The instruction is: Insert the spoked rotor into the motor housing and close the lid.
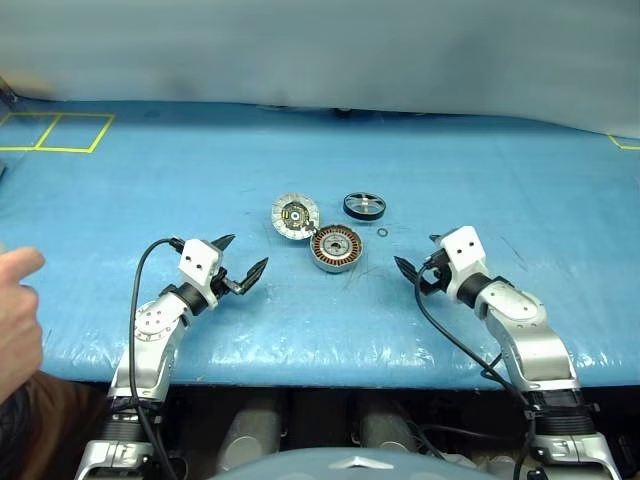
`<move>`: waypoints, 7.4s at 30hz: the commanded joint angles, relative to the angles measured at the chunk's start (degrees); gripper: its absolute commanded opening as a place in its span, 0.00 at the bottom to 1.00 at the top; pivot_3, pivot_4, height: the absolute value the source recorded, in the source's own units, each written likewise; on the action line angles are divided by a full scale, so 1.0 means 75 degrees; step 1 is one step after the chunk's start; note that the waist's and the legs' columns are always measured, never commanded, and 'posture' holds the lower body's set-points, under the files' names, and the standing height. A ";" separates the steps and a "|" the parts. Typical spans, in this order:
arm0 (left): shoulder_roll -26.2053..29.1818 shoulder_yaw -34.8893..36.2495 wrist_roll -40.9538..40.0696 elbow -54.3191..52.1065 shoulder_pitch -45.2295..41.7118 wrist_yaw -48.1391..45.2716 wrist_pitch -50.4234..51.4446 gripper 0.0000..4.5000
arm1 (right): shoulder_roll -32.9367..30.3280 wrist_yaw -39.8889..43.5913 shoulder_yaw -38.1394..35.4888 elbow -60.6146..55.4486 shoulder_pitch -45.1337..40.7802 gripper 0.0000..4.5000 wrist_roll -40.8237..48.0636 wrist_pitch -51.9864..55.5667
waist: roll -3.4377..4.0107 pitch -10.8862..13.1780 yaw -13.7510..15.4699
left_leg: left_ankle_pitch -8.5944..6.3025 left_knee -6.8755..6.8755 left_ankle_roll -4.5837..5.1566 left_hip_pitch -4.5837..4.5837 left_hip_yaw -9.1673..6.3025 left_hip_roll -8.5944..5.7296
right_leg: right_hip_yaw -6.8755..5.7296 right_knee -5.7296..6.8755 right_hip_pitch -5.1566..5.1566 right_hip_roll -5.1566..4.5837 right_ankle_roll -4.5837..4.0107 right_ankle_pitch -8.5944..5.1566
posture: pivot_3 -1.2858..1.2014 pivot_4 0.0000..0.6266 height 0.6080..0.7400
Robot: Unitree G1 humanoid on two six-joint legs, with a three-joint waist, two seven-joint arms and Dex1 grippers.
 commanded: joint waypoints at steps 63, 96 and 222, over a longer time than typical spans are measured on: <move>0.1026 -0.3801 0.2372 0.4015 -0.6738 -0.4648 -0.1672 1.00 | 0.0580 -0.0424 0.0497 -0.1609 0.0376 1.00 0.0117 0.0302 | -0.0005 0.0003 -0.0030 | 0.0010 0.0010 0.0018 -0.0003 0.0020 -0.0008 | 0.0014 0.0000 0.0009 0.0019 0.0061 0.0038 | 0.52 0.24 1.00; -0.1055 -0.4137 0.4072 0.8976 -0.9373 -0.6179 -0.4303 1.00 | 0.1422 -0.1429 0.1264 -0.2283 0.1466 1.00 -0.0423 -0.0046 | -0.0021 0.0012 -0.0040 | -0.0023 0.0122 0.0080 -0.0077 0.0026 -0.0012 | 0.0024 0.0007 -0.0016 0.0018 0.0135 0.0064 | 0.52 0.24 1.00; 0.1055 -0.1388 0.0831 0.0277 -0.2408 -0.2938 0.0824 0.85 | 0.2169 -0.2038 0.0572 0.0743 -0.0893 1.00 -0.0139 0.0705 | -0.0010 -0.0010 -0.0233 | 0.0010 0.0065 0.0058 0.0022 0.0052 -0.0014 | 0.0100 0.0005 -0.0004 0.0027 0.0073 0.0111 | 0.52 0.24 1.00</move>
